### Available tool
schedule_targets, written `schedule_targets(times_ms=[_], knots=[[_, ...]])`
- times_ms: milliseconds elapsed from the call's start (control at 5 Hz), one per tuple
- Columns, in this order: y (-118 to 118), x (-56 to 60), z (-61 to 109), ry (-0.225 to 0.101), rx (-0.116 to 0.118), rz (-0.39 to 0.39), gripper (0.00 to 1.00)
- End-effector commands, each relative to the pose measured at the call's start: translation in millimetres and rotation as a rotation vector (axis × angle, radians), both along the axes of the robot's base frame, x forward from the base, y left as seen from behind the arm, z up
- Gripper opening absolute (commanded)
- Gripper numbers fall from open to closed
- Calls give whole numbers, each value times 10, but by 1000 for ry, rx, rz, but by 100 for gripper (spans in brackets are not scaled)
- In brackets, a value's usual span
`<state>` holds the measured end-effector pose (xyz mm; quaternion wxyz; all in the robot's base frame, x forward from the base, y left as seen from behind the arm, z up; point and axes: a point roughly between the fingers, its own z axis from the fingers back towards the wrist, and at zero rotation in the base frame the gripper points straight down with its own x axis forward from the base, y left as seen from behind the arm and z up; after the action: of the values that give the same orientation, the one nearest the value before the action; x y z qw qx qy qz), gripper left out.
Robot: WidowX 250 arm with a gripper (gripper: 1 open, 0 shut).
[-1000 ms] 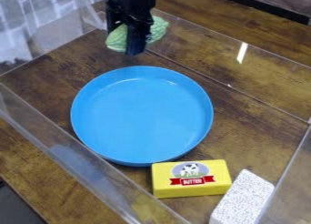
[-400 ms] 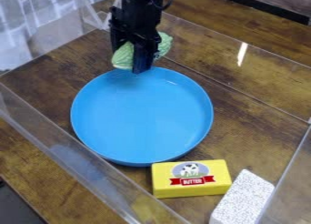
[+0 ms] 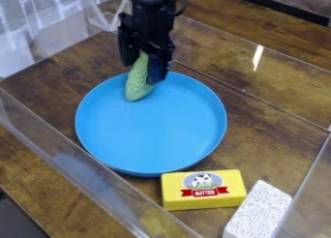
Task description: Put the green object in the blue tray
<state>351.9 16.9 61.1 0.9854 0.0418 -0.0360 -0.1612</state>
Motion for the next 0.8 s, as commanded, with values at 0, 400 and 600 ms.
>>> schedule_targets(times_ms=[0, 400, 600], knots=[[-72, 71, 299, -95, -12, -9, 100], [29, 157, 132, -108, -31, -10, 100], [78, 192, 45, -111, -38, -13, 100]])
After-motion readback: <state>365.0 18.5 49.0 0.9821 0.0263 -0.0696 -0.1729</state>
